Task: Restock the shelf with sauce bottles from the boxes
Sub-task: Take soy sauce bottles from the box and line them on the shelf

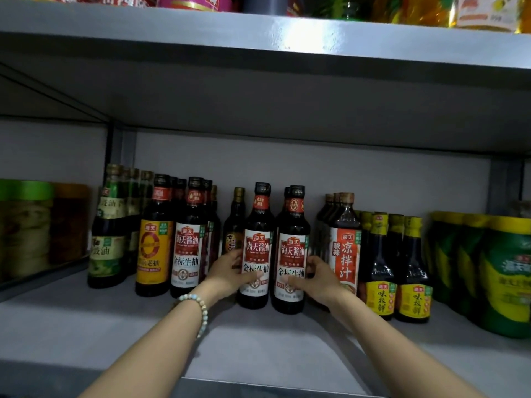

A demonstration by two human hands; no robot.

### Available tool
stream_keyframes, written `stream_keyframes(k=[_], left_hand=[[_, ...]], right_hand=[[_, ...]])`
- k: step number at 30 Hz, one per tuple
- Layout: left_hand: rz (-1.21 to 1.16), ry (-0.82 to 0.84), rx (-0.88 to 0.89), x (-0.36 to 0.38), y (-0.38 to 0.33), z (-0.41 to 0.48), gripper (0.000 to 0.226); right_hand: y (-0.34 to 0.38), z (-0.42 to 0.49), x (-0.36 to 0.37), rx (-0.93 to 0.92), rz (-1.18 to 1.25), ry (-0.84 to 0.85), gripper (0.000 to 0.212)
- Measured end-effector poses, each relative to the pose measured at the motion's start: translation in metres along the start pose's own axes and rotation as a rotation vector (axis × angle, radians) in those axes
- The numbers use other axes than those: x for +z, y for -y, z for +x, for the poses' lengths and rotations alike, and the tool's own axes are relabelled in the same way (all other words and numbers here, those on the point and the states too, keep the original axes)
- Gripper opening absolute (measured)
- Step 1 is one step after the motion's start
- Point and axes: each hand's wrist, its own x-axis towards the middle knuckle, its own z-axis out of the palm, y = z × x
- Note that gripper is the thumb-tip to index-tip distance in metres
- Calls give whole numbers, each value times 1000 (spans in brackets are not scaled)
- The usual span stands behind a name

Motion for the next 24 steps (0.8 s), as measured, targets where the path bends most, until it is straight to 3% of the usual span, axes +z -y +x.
stream_keyframes(k=[14, 24], left_hand=[[-43, 17, 64, 9, 1, 0, 59], [-53, 6, 73, 14, 4, -1, 67]], right_hand=[[-10, 9, 5, -41, 20, -5, 66], [-14, 14, 6, -47, 72, 10, 61]])
